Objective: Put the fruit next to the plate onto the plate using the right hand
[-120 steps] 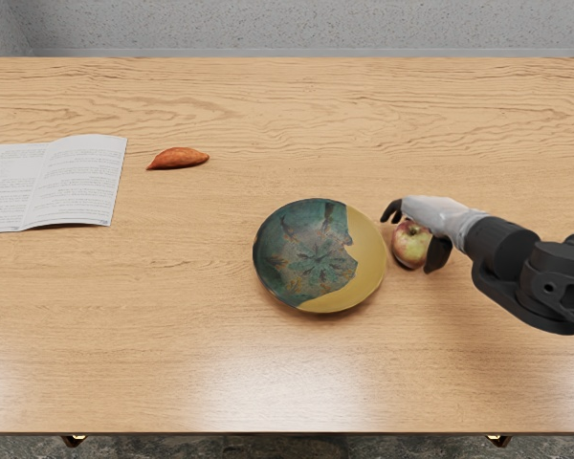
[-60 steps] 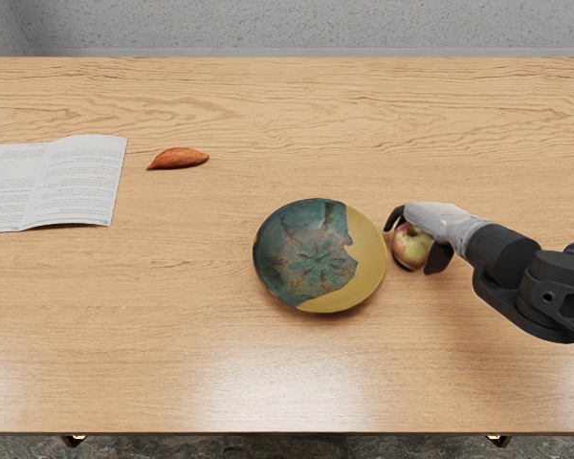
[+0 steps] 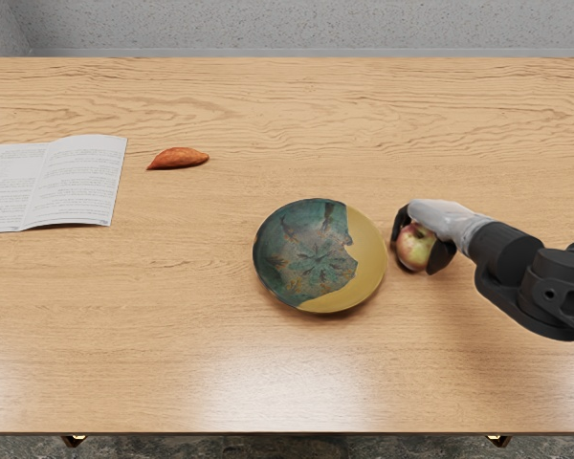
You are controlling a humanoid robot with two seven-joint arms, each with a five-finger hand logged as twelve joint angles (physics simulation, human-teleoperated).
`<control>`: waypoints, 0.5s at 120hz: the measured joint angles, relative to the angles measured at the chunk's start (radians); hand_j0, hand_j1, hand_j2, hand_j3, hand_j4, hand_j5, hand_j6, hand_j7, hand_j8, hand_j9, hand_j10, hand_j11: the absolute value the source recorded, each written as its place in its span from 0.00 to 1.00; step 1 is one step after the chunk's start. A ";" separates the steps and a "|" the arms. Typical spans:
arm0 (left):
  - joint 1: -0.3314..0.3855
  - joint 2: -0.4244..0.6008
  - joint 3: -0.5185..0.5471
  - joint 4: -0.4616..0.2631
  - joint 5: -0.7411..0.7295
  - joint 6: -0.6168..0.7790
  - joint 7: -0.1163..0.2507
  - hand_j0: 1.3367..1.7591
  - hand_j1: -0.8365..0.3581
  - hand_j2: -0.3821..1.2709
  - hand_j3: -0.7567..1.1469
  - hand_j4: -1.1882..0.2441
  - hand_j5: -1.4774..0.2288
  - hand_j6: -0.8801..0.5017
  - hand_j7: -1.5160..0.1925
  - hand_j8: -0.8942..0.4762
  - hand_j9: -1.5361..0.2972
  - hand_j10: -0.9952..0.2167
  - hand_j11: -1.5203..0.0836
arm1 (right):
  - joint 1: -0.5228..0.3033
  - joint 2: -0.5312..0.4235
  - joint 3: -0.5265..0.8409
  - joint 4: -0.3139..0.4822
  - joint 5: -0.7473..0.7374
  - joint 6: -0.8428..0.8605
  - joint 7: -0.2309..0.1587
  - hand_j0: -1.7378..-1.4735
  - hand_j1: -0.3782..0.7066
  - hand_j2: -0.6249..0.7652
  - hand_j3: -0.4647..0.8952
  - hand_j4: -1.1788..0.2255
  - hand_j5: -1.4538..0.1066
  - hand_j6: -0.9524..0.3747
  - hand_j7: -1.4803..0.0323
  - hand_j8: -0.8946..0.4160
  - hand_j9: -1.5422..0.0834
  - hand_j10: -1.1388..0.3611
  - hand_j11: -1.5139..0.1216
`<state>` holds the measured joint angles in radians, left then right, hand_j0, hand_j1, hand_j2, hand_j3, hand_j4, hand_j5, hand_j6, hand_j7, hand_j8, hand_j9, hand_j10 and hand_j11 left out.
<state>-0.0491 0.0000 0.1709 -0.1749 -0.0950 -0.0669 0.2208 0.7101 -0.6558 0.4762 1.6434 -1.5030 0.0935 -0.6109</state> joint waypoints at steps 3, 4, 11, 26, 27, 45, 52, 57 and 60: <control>-0.001 0.000 0.000 0.000 0.000 0.000 0.000 0.76 0.99 0.23 0.40 0.83 0.87 0.64 0.89 0.65 0.84 0.82 0.95 | 0.000 0.000 0.003 -0.001 0.001 0.000 0.000 0.33 0.47 0.52 0.34 0.44 0.43 0.44 0.47 0.41 0.46 0.40 0.44; 0.000 0.000 0.000 0.000 0.000 0.000 0.000 0.76 0.99 0.23 0.40 0.83 0.87 0.64 0.89 0.65 0.84 0.82 0.95 | 0.000 0.000 0.004 -0.001 0.001 0.000 0.000 0.33 0.47 0.52 0.34 0.44 0.43 0.44 0.47 0.41 0.46 0.40 0.44; 0.000 0.000 0.000 0.000 0.000 0.000 0.000 0.76 0.99 0.23 0.40 0.83 0.87 0.64 0.89 0.65 0.84 0.82 0.95 | 0.000 -0.001 0.016 -0.003 0.002 0.001 0.000 0.33 0.47 0.52 0.34 0.44 0.42 0.44 0.46 0.41 0.46 0.40 0.44; 0.000 0.000 0.000 0.000 0.000 0.000 0.000 0.76 0.99 0.23 0.40 0.83 0.87 0.64 0.89 0.65 0.84 0.82 0.95 | -0.001 -0.003 0.041 -0.004 0.005 0.002 0.000 0.33 0.47 0.51 0.34 0.44 0.41 0.45 0.46 0.42 0.45 0.41 0.43; -0.001 0.000 0.000 0.000 0.000 0.000 0.000 0.76 0.99 0.23 0.40 0.83 0.87 0.64 0.89 0.65 0.84 0.82 0.95 | -0.001 -0.003 0.043 -0.004 0.005 0.002 0.000 0.33 0.47 0.52 0.34 0.44 0.41 0.45 0.46 0.42 0.45 0.41 0.43; -0.001 0.000 0.000 0.000 0.000 0.000 0.000 0.76 0.99 0.23 0.40 0.83 0.87 0.64 0.89 0.65 0.84 0.82 0.95 | 0.000 -0.006 0.092 0.004 0.028 0.007 0.000 0.33 0.47 0.51 0.34 0.45 0.41 0.45 0.45 0.42 0.45 0.41 0.43; -0.001 0.000 0.000 0.000 0.000 0.000 0.000 0.76 0.99 0.23 0.40 0.83 0.87 0.64 0.89 0.65 0.84 0.82 0.95 | 0.003 -0.005 0.103 0.008 0.034 0.009 0.000 0.33 0.47 0.51 0.34 0.45 0.40 0.46 0.45 0.43 0.45 0.42 0.43; 0.000 0.000 0.000 0.000 0.000 0.000 0.000 0.76 0.99 0.23 0.40 0.83 0.87 0.64 0.89 0.65 0.84 0.82 0.95 | 0.006 -0.004 0.108 0.014 0.036 0.010 0.000 0.32 0.47 0.51 0.34 0.45 0.40 0.46 0.45 0.43 0.45 0.42 0.43; -0.001 0.000 0.000 0.000 0.000 0.000 0.000 0.76 0.99 0.23 0.40 0.83 0.87 0.64 0.89 0.65 0.84 0.82 0.95 | 0.008 -0.004 0.112 0.017 0.037 0.010 0.000 0.32 0.47 0.52 0.34 0.45 0.40 0.46 0.45 0.43 0.45 0.42 0.43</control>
<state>-0.0502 0.0000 0.1709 -0.1749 -0.0950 -0.0667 0.2208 0.7185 -0.6595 0.5879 1.6607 -1.4657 0.1040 -0.6112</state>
